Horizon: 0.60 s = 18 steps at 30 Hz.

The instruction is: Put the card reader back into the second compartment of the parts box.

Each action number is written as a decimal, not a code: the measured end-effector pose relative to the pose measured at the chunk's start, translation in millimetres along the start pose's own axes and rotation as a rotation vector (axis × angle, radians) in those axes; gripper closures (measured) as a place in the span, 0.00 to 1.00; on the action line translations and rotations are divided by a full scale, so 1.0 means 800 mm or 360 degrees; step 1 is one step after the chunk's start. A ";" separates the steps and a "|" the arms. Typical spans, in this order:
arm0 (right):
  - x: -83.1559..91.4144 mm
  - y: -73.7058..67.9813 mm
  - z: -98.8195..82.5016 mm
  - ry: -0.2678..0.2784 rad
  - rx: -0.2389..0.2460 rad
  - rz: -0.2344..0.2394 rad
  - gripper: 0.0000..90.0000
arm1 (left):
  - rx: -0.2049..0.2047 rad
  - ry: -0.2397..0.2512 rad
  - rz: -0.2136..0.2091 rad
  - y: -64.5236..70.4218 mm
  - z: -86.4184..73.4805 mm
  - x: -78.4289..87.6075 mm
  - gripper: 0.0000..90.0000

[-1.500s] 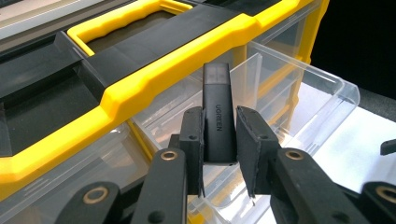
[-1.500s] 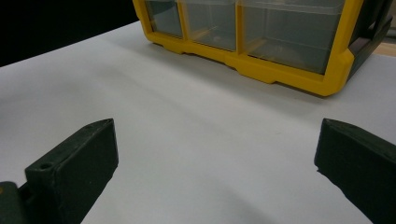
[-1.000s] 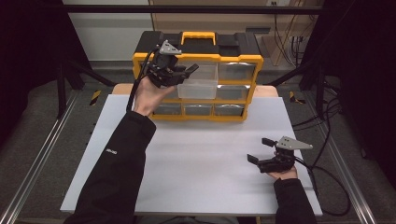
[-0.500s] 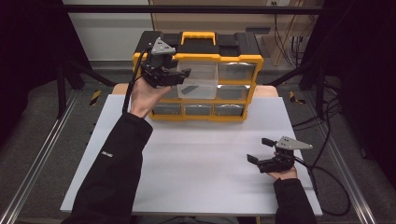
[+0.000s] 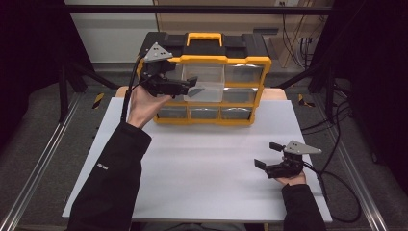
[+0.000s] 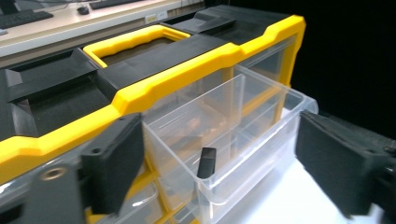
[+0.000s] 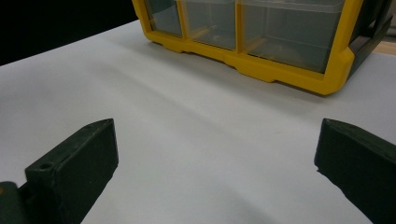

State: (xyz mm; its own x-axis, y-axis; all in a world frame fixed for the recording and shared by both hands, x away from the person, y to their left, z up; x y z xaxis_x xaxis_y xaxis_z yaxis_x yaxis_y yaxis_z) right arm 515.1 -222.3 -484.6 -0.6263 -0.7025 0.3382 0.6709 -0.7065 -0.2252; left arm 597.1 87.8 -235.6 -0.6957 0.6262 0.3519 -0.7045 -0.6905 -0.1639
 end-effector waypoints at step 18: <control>0.000 0.000 0.000 -0.0001 0.0003 0.0001 0.00 | -0.0068 -0.0015 -0.0015 0.019 -0.017 0.017 0.00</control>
State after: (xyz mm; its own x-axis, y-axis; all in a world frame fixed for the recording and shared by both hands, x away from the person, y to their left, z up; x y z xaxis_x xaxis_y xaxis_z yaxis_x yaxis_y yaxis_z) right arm 515.1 -222.2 -484.6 -0.6256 -0.7028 0.3386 0.6719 -0.7060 -0.2239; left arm 574.9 90.7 -245.9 -0.6879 0.6291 0.3621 -0.7165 -0.6684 -0.1998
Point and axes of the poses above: each handheld gripper's, and its own axes: x roughly backward along the jaws, z roughly out of its top, y roughly to its right, the point moved 7 cm from there along -x, roughly forward along the jaws, and after that the axes turned 5 degrees about -x, right-handed, at the moved point
